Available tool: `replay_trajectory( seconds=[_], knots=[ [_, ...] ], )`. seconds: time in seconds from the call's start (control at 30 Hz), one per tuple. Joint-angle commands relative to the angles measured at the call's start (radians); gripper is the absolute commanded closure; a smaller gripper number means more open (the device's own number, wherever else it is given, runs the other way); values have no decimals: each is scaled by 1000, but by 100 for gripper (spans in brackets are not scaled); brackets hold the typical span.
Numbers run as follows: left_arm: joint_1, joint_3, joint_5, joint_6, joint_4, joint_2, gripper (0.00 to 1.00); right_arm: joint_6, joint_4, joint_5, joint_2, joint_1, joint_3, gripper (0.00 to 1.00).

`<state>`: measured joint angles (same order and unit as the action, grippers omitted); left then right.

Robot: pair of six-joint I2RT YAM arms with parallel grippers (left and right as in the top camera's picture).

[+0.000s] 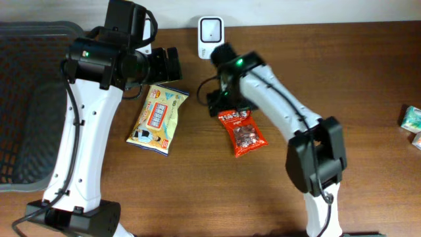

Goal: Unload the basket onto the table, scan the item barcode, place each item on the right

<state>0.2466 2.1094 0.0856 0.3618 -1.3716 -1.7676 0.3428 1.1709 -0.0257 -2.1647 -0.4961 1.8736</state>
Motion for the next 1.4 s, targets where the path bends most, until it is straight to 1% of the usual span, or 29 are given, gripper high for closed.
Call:
replay_trajectory(
  seconds=[0.0,0.03,0.17,0.2,0.27,0.33,0.4,0.43,0.47,0.5,0.53,0.57,0.6,0.67,0.7,0.77,0.8,0.83,0.87,0.97,1.03,1.13,1.23,1.3,1.33,1.37],
  knots=[
    [0,2,-3,-12,1,-1,1,139,-57,98,-11,-47,-100,1],
    [0,2,-3,-12,0,-1,1,138,-74,100,-14,-60,-126,1],
    [0,2,-4,-12,1,-1,1,138,-87,233,-32,-101,-198,1],
    [0,2,-4,-12,1,-1,1,138,-88,233,-36,-101,-206,5],
    [0,2,-3,-12,1,-1,1,138,-103,249,-36,-101,-228,18],
    [0,2,-3,-12,0,-1,1,138,-121,281,-36,-99,-249,41],
    [0,2,-3,-12,0,-1,1,138,-121,312,-36,-97,-249,60],
    [-1,2,-3,-12,0,-1,1,138,-122,330,-36,-98,-249,74],
    [0,2,-3,-12,0,-1,1,138,-121,346,-36,-97,-249,81],
    [0,2,-3,-12,1,-1,1,138,-113,352,-34,-97,-242,87],
    [0,2,-3,-12,1,-1,1,138,-101,348,-31,-97,-226,90],
    [0,2,-3,-12,0,-1,1,138,-82,344,-27,-97,-198,96],
    [0,2,-3,-12,1,-1,1,138,-63,339,-22,-97,-170,96],
    [0,2,-3,-12,1,-1,1,132,6,269,-6,-77,-51,96],
    [0,2,-4,-12,1,-1,1,93,32,194,0,-60,1,96],
    [0,2,-3,-12,1,-1,1,-43,76,-91,1,7,113,96],
    [0,2,-3,-12,0,-1,1,-80,73,-223,1,52,129,96],
    [0,2,-3,-12,1,-1,1,-106,70,-339,0,98,129,96],
    [0,2,-3,-12,1,-1,1,-155,70,-503,-8,158,123,96],
    [0,2,-3,-12,1,-1,1,-299,71,-864,-41,273,108,96],
    [0,2,-3,-12,0,-1,1,-328,47,-998,-74,343,57,96],
    [0,2,-3,-12,0,-1,1,-325,-37,-1046,-88,418,-92,96],
    [0,2,-3,-12,0,-1,1,-322,-123,-1012,-88,505,-253,96],
    [0,2,-3,-12,0,-1,1,-271,-105,-822,-88,569,-282,96],
    [-1,2,-4,-12,0,-1,1,-247,-73,-685,-86,599,-280,95],
    [-1,2,-4,-12,1,-1,1,-245,-35,-591,-82,625,-274,86]
  ],
)
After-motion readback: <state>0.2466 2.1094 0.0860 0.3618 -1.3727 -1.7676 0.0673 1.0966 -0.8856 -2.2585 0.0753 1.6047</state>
